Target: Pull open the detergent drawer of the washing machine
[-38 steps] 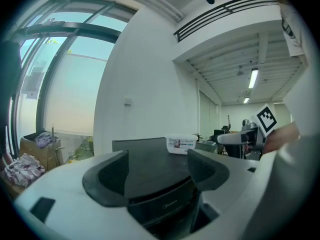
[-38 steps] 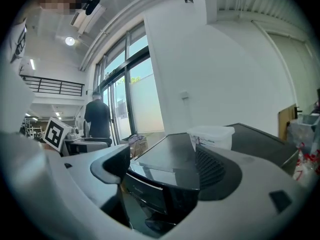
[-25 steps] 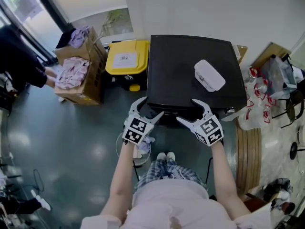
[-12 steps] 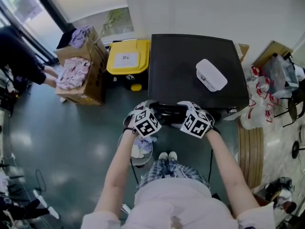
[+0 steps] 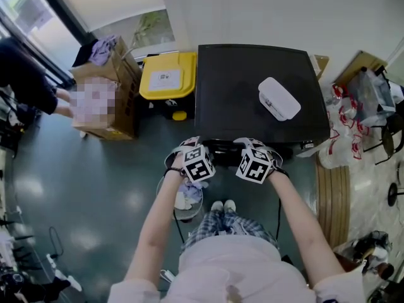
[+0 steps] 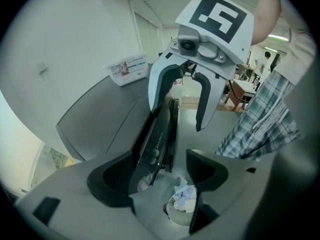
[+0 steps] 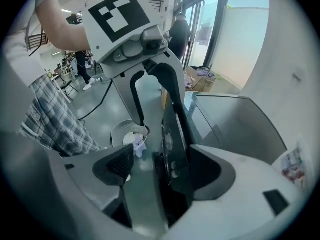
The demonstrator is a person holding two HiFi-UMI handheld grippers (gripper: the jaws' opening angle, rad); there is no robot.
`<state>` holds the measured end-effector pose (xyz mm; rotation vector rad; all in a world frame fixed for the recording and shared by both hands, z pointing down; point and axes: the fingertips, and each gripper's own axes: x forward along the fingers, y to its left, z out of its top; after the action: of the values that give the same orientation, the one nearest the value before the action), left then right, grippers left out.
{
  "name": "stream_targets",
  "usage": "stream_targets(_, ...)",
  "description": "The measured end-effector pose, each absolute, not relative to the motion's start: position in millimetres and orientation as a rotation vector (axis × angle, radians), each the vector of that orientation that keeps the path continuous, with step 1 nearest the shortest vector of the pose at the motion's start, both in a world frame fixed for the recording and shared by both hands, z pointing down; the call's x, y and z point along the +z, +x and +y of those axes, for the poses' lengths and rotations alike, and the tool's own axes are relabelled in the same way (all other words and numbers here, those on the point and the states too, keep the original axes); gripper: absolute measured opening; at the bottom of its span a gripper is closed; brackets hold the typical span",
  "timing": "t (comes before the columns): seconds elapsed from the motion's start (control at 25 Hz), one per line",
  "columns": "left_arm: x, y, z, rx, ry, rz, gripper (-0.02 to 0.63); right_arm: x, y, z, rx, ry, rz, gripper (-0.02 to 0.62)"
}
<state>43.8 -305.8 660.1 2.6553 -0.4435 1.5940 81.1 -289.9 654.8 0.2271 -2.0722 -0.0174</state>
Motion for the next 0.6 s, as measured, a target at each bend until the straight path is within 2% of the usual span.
stream_targets(0.12,661.8,42.7,-308.8,1.653,2.669,-0.457,0.309,657.0,82.7,-291.6,-0.057,0.235,-2.049,0.34)
stream_targets(0.28,662.5,42.6,-316.4,1.772,2.687,-0.516,0.208,658.5,88.3,-301.0,-0.158,0.274,-1.987,0.24)
stream_targets(0.6,661.1,38.7,-327.2,1.863,2.703,-0.61,0.097,657.5,87.4,-313.3,-0.229,0.353,-1.921,0.12)
